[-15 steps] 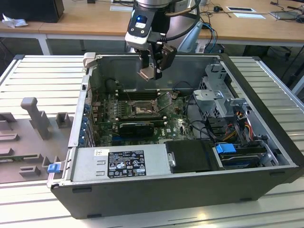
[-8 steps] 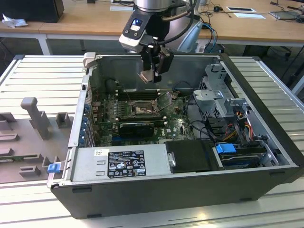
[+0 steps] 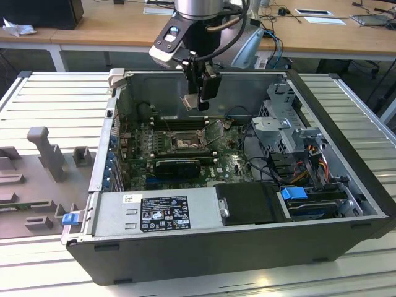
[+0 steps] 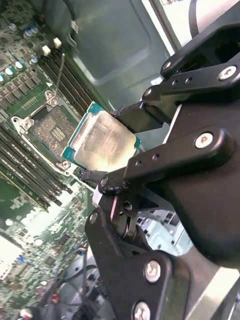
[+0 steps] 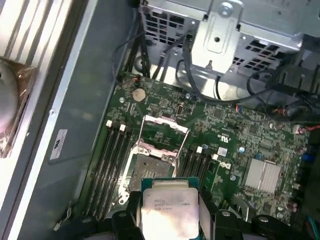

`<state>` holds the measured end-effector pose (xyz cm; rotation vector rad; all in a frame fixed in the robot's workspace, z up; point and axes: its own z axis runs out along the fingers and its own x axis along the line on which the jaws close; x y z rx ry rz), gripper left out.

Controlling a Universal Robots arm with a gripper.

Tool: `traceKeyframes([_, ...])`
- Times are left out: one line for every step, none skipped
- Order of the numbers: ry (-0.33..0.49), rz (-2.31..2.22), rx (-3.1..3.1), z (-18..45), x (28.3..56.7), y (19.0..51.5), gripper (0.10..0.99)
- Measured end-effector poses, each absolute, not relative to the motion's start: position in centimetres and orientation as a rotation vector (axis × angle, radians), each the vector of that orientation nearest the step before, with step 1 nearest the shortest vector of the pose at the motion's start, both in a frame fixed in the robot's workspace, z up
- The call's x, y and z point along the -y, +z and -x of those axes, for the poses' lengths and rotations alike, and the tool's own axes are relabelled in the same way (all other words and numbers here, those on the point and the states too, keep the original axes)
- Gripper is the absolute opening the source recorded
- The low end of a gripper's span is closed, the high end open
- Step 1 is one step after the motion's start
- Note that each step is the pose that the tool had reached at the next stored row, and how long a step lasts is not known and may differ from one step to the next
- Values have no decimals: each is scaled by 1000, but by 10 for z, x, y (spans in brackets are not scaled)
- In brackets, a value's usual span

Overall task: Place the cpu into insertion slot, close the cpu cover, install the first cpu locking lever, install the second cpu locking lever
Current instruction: 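Place the cpu into insertion slot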

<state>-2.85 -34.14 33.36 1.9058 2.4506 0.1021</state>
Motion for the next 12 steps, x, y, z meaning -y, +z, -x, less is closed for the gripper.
traceKeyframes([101,-1954,-2411,29,341,329,541])
traceKeyframes([100,-1977,-2391,29,341,326,541])
traceKeyframes([100,-1986,-2384,29,341,325,541])
traceKeyframes([100,-1993,-2377,29,341,322,541])
traceKeyframes([100,-2000,-2371,29,341,318,541])
traceKeyframes([100,-2011,-2361,29,341,316,541])
traceKeyframes([99,-2026,-2348,29,341,314,541])
traceKeyframes([99,-2042,-2334,29,341,312,541])
traceKeyframes([98,-2058,-2319,29,341,311,541])
traceKeyframes([97,-2098,-2281,29,341,306,541])
traceKeyframes([97,-2113,-2267,30,341,302,541])
traceKeyframes([96,-2117,-2263,30,341,300,541])
